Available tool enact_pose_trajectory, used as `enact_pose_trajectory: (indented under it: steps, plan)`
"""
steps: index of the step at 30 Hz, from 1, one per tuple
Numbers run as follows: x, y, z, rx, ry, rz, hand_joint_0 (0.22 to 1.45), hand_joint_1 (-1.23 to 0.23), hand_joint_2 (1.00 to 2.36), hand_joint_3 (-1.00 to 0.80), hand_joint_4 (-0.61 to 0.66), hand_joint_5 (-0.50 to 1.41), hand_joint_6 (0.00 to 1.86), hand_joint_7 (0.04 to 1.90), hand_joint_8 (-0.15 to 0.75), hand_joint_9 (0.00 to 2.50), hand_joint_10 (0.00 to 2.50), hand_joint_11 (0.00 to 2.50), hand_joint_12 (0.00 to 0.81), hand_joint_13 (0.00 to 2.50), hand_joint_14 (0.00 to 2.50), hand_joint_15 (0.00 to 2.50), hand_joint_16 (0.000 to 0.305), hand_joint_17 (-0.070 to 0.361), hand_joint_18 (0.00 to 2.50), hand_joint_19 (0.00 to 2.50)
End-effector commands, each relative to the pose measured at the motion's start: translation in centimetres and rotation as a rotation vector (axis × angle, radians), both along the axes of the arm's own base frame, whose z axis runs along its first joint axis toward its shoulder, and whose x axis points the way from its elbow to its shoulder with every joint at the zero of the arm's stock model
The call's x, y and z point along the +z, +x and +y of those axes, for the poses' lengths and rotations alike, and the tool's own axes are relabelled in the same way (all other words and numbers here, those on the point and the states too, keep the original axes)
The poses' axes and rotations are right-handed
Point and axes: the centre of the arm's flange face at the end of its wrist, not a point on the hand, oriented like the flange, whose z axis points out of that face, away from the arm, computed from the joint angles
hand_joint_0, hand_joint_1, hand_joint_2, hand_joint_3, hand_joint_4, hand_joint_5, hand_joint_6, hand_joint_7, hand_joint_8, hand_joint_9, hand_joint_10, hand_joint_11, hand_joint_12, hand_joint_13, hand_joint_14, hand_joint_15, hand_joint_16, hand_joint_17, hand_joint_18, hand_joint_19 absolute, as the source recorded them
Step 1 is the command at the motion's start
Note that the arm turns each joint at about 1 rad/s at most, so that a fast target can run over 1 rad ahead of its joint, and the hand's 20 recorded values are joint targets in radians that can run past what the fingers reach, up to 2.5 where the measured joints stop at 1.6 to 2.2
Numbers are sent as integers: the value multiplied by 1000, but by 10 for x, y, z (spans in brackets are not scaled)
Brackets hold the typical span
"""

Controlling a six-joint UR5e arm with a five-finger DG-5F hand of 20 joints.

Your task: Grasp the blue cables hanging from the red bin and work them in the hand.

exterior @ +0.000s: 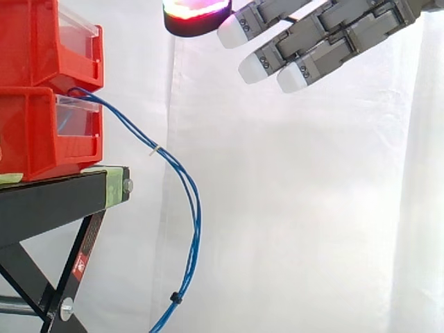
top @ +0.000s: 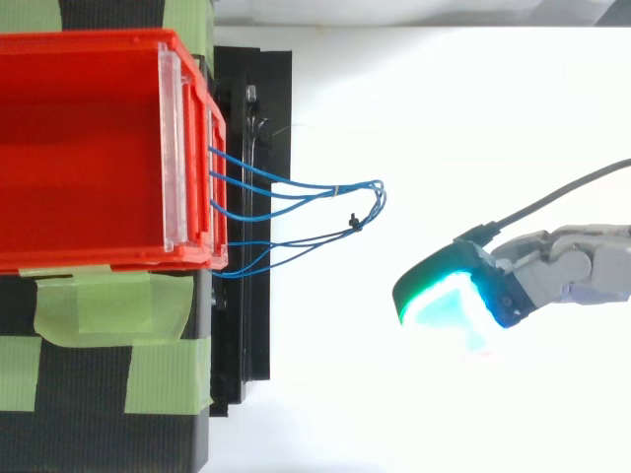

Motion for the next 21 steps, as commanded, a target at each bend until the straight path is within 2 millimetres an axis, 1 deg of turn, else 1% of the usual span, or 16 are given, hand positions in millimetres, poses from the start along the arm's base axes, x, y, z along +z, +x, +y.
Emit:
enact_pose_trajectory:
  steps: [1, 16, 18, 21]
  plan:
    - [0, 0, 0, 0, 0, 0, 826, -480, 1001, -965, 199, -229, 5, 678, 282, 235, 4, 241, 375, 10, 6, 303, 60, 134, 26, 357]
    - [0, -1, -1, -1, 5, 5, 829, -477, 1002, -957, 206, -221, 5, 684, 286, 251, 3, 254, 375, 17, 6, 305, 60, 134, 43, 363]
    - [-5, -7, -5, 8, -9, 51, 830, -476, 1001, -963, 205, -221, 5, 683, 286, 251, 4, 249, 376, 19, 6, 303, 60, 134, 42, 357]
    - [0, -16, -4, 55, -20, 76, 831, -475, 1001, -962, 205, -220, 6, 681, 286, 251, 4, 254, 376, 20, 6, 305, 60, 134, 43, 363]
